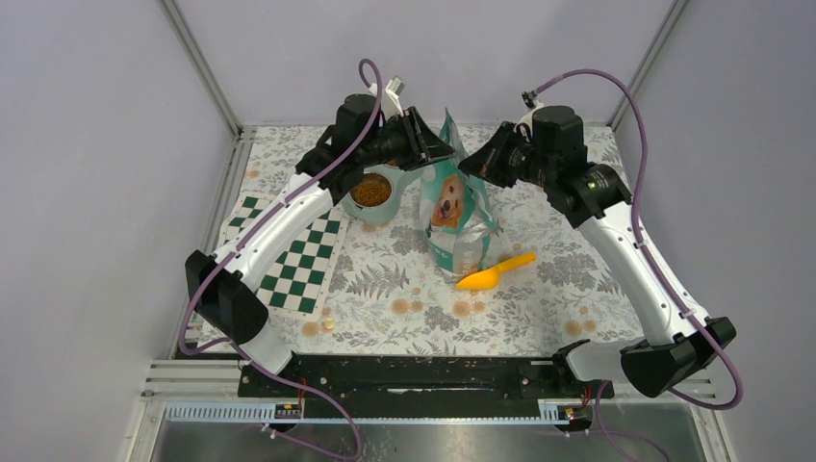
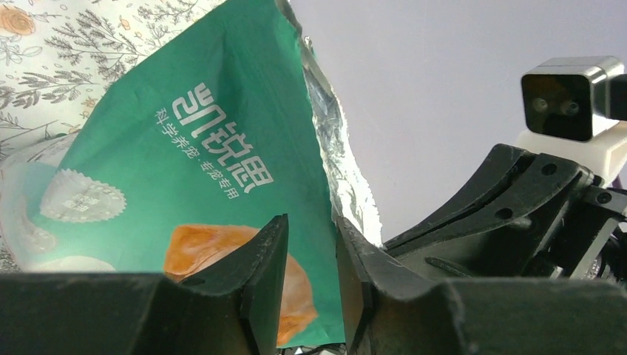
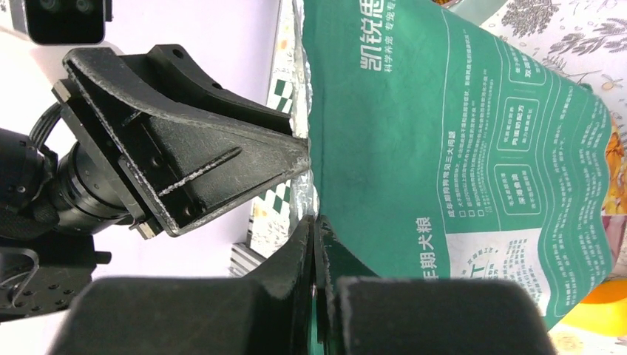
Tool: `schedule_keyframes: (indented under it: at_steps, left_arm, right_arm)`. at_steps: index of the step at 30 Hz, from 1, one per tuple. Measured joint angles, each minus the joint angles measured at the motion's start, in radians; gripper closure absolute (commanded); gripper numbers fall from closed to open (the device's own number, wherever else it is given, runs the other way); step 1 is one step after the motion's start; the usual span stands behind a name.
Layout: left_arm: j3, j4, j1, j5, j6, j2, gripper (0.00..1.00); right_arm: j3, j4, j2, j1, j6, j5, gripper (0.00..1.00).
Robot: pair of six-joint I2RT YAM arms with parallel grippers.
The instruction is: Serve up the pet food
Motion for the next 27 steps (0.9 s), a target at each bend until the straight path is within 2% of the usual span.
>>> schedule_keyframes:
  at_steps: [3,5,8,27]
  left_arm:
    - [-0.006,0.000,0.000,0.008,-0.023,0.000,0.70]
    - [-0.009,0.002,0.000,0.014,-0.040,0.000,0.76]
    - [-0.011,0.007,-0.001,0.025,-0.059,0.000,1.00]
    - [-0.001,0.002,-0.025,-0.018,-0.034,-0.011,1.00]
  right_arm:
    - [0.024,-0.023,0.011,0.000,-0.056,-0.009,1.00]
    - [0.038,-0.034,0.019,0.000,-0.090,-0.016,1.00]
    - [0.065,-0.060,0.034,0.002,-0.129,-0.019,1.00]
    - [0.145,-0.166,0.044,0.030,-0.232,0.117,1.00]
